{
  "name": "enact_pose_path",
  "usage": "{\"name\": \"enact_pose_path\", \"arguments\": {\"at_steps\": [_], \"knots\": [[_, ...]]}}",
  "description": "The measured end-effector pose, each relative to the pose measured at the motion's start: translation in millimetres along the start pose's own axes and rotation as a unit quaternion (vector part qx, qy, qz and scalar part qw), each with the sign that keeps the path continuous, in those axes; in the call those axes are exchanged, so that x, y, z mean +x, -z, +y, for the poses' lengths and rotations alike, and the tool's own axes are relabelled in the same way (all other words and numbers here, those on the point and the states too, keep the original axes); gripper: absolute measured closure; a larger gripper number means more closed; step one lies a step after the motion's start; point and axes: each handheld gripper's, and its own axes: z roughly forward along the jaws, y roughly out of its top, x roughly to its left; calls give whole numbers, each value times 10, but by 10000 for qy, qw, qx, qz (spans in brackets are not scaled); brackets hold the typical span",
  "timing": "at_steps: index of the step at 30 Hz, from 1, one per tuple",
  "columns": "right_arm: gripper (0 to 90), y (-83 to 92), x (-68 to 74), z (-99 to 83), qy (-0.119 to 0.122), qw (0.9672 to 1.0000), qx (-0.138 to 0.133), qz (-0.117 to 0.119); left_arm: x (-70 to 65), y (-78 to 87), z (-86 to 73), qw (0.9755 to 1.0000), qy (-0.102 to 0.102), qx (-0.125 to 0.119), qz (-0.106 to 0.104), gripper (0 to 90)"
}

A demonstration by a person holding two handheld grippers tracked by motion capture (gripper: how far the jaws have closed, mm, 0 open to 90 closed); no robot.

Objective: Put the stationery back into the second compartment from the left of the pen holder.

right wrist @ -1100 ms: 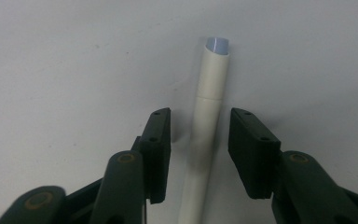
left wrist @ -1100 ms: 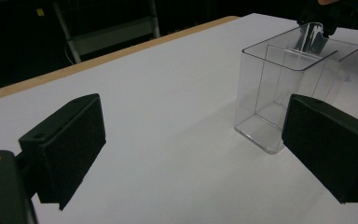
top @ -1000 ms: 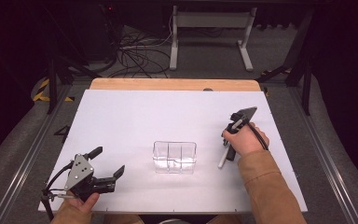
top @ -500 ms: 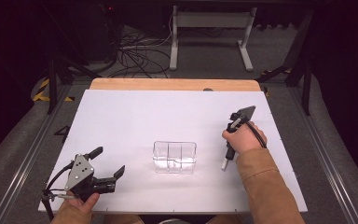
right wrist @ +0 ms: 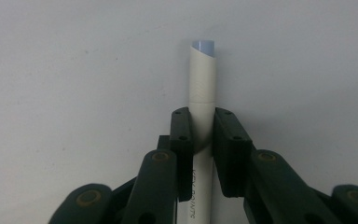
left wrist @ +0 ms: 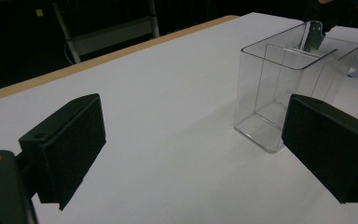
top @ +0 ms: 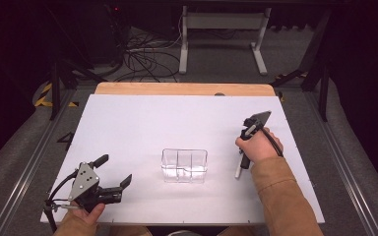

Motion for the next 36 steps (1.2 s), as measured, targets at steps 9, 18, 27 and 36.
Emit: {"name": "enact_pose_path", "arguments": {"at_steps": [9, 18, 27, 36], "knots": [[794, 387, -47, -101, 474, 9912, -1026, 684, -6, -5, 1, 10000, -20, 8, 13, 71], [794, 681, -111, -210, 952, 9678, -1958, 1265, -6, -4, 2, 10000, -24, -4, 28, 71], [794, 798, -141, -268, 1183, 9539, -2348, 1447, -7, -3, 3, 10000, -32, -10, 44, 70], [794, 935, -179, -347, 1709, 9156, -3163, 1801, -9, 0, 2, 10000, -28, -9, 46, 70]]}}
